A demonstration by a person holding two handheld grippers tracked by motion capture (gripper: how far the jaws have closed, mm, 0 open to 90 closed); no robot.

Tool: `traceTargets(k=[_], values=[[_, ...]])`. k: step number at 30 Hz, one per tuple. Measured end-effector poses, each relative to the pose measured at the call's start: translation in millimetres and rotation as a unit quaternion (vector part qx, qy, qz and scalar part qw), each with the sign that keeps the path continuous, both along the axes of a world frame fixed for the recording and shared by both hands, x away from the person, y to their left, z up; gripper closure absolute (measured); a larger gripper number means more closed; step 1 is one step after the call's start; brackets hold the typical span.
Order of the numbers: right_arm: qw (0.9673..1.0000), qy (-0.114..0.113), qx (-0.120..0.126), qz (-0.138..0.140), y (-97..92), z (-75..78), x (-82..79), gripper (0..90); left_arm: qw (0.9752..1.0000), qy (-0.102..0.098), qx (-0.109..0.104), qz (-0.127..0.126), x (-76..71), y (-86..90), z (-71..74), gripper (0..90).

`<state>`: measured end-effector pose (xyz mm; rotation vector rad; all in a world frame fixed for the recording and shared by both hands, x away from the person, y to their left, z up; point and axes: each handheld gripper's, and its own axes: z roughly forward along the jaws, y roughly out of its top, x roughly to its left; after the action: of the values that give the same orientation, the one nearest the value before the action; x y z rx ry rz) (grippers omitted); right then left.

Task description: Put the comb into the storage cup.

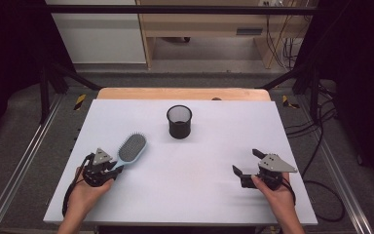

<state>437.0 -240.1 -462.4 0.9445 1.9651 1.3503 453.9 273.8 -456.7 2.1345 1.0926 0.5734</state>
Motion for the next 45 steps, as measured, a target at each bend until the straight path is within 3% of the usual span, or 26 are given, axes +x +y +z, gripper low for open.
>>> traceTargets(k=[3, 11, 15, 18, 22, 26, 30, 38, 41, 45], values=[[0.9999, 0.003, 0.012, 0.004, 1.1, 0.7, -0.5, 6.2, 0.9998, -0.014, -0.016, -0.003, -2.1, -3.5, 5.9, 69.3], [0.9996, 0.007, 0.028, 0.006, 3.5, 2.5, -2.7, 6.0, 0.998, -0.031, -0.053, -0.011, -5.1, -6.8, 12.1, 69.3], [0.999, 0.016, 0.04, 0.009, 8.3, 5.2, -5.1, 6.0, 0.9961, -0.049, -0.071, -0.019, -6.6, -9.6, 20.9, 69.3], [0.9976, 0.018, 0.066, 0.011, 15.0, 9.6, -5.5, 6.0, 0.9942, -0.062, -0.085, -0.022, -7.6, -12.1, 27.7, 69.3], [0.9961, 0.016, 0.084, 0.02, 30.4, 20.5, -3.6, 5.9, 0.9901, -0.089, -0.106, -0.022, -5.9, -15.2, 37.9, 69.3], [0.9934, 0.024, 0.104, 0.042, 50.8, 30.1, 2.4, 6.0, 0.9847, -0.103, -0.137, -0.032, -0.3, -23.4, 47.9, 69.3], [0.9895, 0.024, 0.127, 0.066, 75.5, 42.6, 9.2, 5.9, 0.9811, -0.113, -0.148, -0.05, 5.9, -38.0, 57.7, 69.3], [0.9843, 0.016, 0.144, 0.101, 112.9, 73.1, 26.9, 4.6, 0.9753, -0.136, -0.159, -0.07, 20.1, -59.5, 72.5, 69.3], [0.9804, 0.026, 0.161, 0.111, 121.6, 79.8, 34.1, 3.4, 0.9747, -0.139, -0.157, -0.077, 18.7, -64.5, 72.1, 69.3], [0.971, 0.044, 0.195, 0.131, 134.2, 82.2, 41.5, 2.7, 0.9744, -0.142, -0.151, -0.087, 12.8, -72.1, 69.7, 69.3]])
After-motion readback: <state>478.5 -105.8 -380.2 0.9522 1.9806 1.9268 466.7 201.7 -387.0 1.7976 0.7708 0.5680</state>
